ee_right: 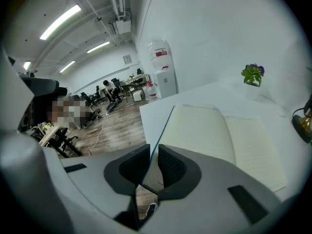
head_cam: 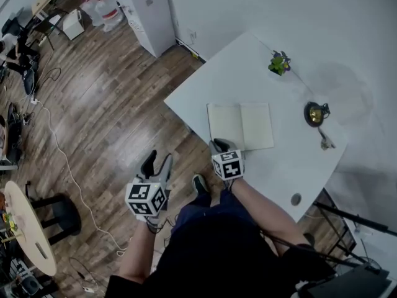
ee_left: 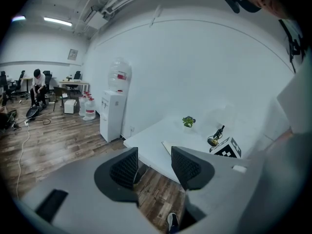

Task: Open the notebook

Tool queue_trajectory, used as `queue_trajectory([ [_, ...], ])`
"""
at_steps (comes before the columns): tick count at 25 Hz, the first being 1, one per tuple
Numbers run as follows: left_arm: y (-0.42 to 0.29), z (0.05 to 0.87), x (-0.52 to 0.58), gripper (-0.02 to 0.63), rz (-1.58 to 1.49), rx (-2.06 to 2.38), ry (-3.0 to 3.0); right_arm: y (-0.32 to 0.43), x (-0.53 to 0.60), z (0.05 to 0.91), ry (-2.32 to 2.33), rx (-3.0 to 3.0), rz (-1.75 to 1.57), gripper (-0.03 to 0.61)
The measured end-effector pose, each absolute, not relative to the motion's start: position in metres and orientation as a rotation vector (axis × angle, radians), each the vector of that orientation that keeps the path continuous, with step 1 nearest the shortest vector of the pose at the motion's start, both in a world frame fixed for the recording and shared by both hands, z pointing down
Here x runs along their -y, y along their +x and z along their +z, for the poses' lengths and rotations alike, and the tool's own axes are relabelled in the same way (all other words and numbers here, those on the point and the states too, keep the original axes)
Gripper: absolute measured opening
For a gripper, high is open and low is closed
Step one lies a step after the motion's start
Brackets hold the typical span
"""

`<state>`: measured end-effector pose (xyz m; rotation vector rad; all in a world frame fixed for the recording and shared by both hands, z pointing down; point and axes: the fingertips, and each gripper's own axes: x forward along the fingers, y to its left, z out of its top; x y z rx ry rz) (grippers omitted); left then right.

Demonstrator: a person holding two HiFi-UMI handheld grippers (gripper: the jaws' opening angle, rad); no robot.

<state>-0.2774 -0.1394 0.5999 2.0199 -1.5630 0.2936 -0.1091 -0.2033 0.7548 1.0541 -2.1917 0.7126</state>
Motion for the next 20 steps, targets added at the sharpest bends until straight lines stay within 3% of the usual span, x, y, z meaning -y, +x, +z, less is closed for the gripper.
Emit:
queue_trajectory([
  [6, -0.275, 0.609, 0.136, 0.21, 0.306, 1.557, 2.005, -0.121, 0.198, 0.756, 1.003, 2.266, 0.748, 0.117],
  [20, -0.229, 0.572, 0.191, 0.206, 0.28, 1.562, 2.125, -0.034, 0.256, 0.643, 1.259, 2.389, 0.603, 0.091],
])
